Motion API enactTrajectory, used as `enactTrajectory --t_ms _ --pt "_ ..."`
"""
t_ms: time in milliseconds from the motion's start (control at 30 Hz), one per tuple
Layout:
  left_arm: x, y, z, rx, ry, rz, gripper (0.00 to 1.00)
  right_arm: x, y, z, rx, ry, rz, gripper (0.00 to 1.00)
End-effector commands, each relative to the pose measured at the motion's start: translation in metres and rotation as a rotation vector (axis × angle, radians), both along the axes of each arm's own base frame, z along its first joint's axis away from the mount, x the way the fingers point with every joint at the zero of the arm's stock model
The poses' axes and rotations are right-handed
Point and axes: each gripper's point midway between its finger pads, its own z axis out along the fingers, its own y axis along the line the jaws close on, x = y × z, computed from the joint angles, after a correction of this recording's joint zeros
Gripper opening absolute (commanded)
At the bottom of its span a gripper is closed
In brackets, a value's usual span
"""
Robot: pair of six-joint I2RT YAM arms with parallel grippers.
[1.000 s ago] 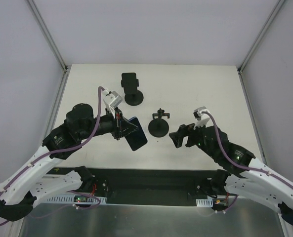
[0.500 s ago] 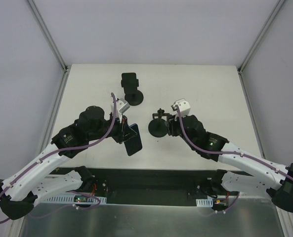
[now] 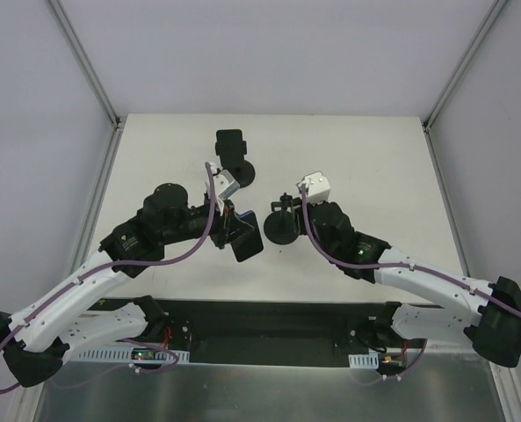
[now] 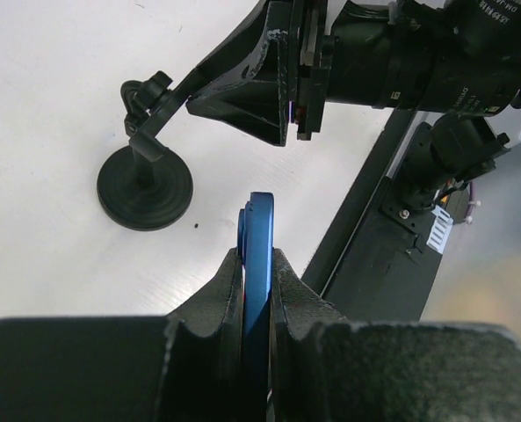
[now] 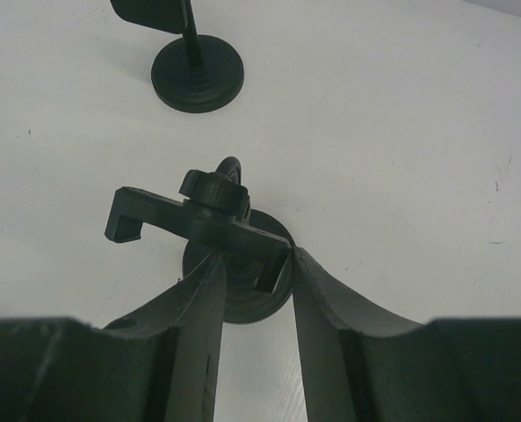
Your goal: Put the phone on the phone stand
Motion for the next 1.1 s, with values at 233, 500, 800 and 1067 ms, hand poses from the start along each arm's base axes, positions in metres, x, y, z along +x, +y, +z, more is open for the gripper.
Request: enactTrajectory --t_ms 233,500,800,1067 --pt "0.008 -0.019 0.033 -0.074 -0.156 -0.077 0.0 0.014 -0.004 0.001 0.027 -0.044 -0.05 0.34" --pt "0.01 -0.023 0.038 -0.077 -0.186 -0.099 0.0 0.02 -0.006 -0.004 0.043 -0.038 -0.04 0.27" --pt "0.019 -0.042 0.043 -0.07 -0.275 -0.177 0.0 0.018 0.0 0.007 0.062 -0.066 0.015 0.01" --pt "0.012 -0.078 0.054 -0.125 -0.644 -0.47 0.0 0.015 0.005 0.017 0.101 -0.04 0.076 0.01"
